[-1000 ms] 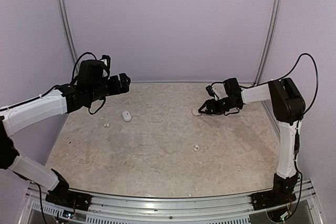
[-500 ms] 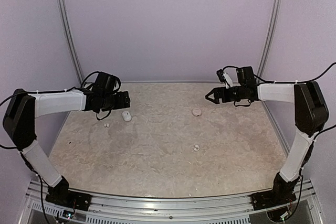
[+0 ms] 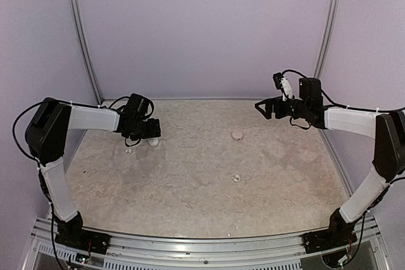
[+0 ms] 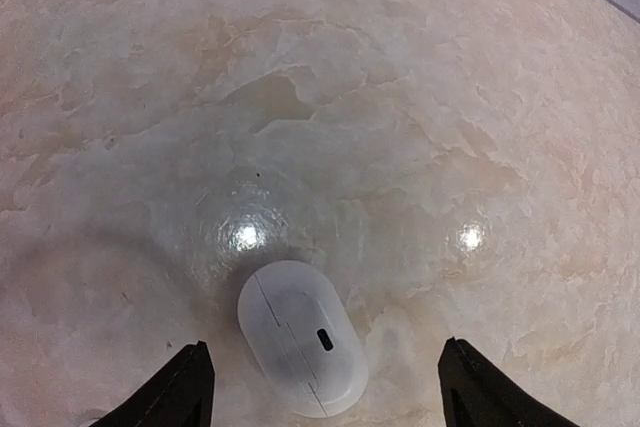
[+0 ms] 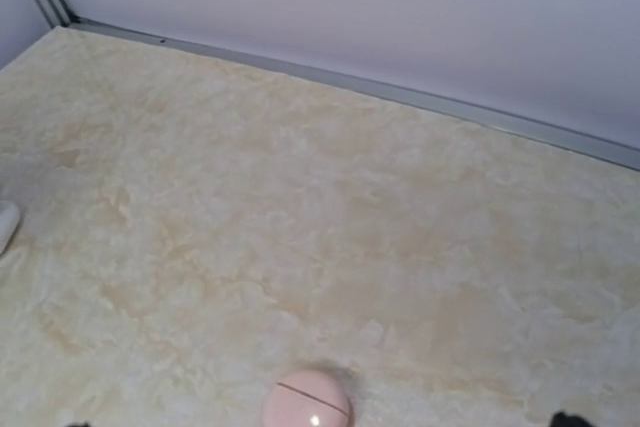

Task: Insert the wireless bluetooth earbuds into the charging case

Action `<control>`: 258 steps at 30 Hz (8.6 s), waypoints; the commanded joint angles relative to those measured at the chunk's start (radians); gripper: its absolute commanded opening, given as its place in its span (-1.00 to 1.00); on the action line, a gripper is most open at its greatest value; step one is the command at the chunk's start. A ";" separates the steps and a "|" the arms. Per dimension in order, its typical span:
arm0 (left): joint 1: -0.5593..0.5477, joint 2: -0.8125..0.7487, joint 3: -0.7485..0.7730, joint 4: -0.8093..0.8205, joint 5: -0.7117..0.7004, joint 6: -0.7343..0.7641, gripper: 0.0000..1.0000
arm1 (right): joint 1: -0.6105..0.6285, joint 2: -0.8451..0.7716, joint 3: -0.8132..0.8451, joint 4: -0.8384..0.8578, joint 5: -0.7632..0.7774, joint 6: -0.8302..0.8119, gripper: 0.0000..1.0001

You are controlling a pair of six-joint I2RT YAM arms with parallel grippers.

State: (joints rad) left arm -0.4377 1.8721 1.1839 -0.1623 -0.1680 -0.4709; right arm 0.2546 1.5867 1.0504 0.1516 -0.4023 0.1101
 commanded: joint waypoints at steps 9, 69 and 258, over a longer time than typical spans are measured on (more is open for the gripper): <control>-0.015 0.151 0.088 -0.021 -0.006 0.027 0.37 | -0.017 -0.010 -0.014 0.030 -0.154 0.017 0.99; -0.693 -0.243 -0.128 0.554 -0.236 0.701 -0.27 | 0.374 -0.008 -0.045 0.209 -0.509 0.337 0.05; -0.456 -0.451 0.002 0.201 0.605 0.083 -0.09 | 0.873 -0.387 -0.246 0.187 0.564 -0.908 0.25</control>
State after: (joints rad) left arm -0.8978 1.4075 1.1519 0.0265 0.3958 -0.3428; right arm 1.1168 1.1790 0.8070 0.2703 0.1516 -0.7460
